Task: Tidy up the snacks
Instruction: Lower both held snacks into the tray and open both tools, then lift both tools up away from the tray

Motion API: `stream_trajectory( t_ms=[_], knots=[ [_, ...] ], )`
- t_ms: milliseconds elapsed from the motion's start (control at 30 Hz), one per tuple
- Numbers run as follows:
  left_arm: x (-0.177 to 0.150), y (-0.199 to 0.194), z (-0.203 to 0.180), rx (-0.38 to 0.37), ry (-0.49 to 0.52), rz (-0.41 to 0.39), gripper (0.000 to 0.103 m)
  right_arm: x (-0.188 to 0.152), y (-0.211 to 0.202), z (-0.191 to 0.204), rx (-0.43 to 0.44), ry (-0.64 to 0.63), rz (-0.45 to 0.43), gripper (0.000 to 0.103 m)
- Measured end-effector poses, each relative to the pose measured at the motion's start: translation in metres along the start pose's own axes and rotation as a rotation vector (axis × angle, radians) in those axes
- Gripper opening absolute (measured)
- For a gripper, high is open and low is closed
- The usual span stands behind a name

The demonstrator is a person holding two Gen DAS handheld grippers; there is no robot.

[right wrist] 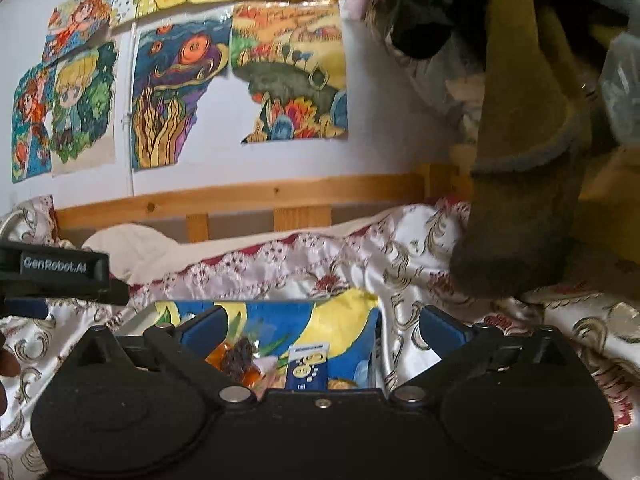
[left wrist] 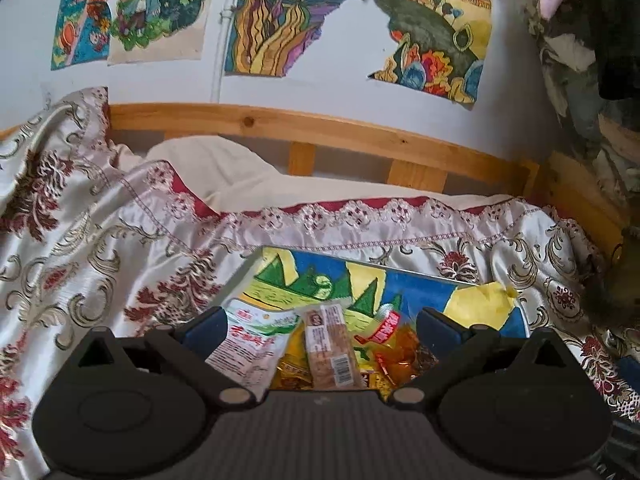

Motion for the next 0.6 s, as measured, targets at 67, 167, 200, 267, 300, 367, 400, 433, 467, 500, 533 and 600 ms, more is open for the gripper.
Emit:
stream_trajectory(
  t_ms=[67,167,200,267,300,367,400,433,467,500,533,600],
  knots=[
    [0.000,-0.007,0.004,0.014,-0.002,-0.008,0.103,0.004,-0.008,0.001,0.000,0.004,-0.013,0.102],
    [-0.003,-0.020,0.012,0.034,-0.010,-0.026,0.103,0.007,-0.022,0.004,0.000,-0.004,-0.035,0.102],
    [-0.004,-0.025,0.015,0.037,-0.007,-0.032,0.103,0.008,-0.025,0.005,0.002,-0.006,-0.040,0.102],
    [-0.006,-0.034,0.020,0.048,-0.004,-0.046,0.103,0.011,-0.033,0.007,0.003,-0.010,-0.049,0.102],
    [-0.007,-0.039,0.022,0.054,-0.004,-0.051,0.103,0.012,-0.038,0.008,0.004,-0.012,-0.056,0.102],
    [-0.010,-0.048,0.027,0.063,-0.008,-0.063,0.103,0.014,-0.047,0.011,0.007,-0.014,-0.069,0.102],
    [-0.011,-0.053,0.029,0.065,-0.010,-0.070,0.103,0.015,-0.052,0.012,0.007,-0.013,-0.078,0.102],
    [-0.012,-0.059,0.031,0.067,-0.009,-0.077,0.103,0.016,-0.056,0.012,0.006,-0.009,-0.086,0.102],
    [-0.013,-0.064,0.033,0.070,-0.007,-0.084,0.103,0.017,-0.061,0.012,0.004,-0.001,-0.091,0.102],
    [-0.015,-0.069,0.035,0.074,-0.007,-0.089,0.103,0.018,-0.066,0.012,0.007,0.009,-0.094,0.102],
    [-0.017,-0.073,0.036,0.077,-0.006,-0.096,0.103,0.018,-0.071,0.012,0.014,0.022,-0.095,0.102],
    [-0.021,-0.082,0.039,0.080,-0.005,-0.104,0.103,0.018,-0.080,0.012,0.020,0.039,-0.094,0.102]
  ],
)
Point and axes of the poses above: each gripper's, at about its wrist camera, not at the fingertips, and y roughly the way its jaws point, z to its left, x to its top, the point moved 1 cm from there along y, roughly the way its jaws point, and after that the axes turned 7 degrees about y, right-handed, at the moved point
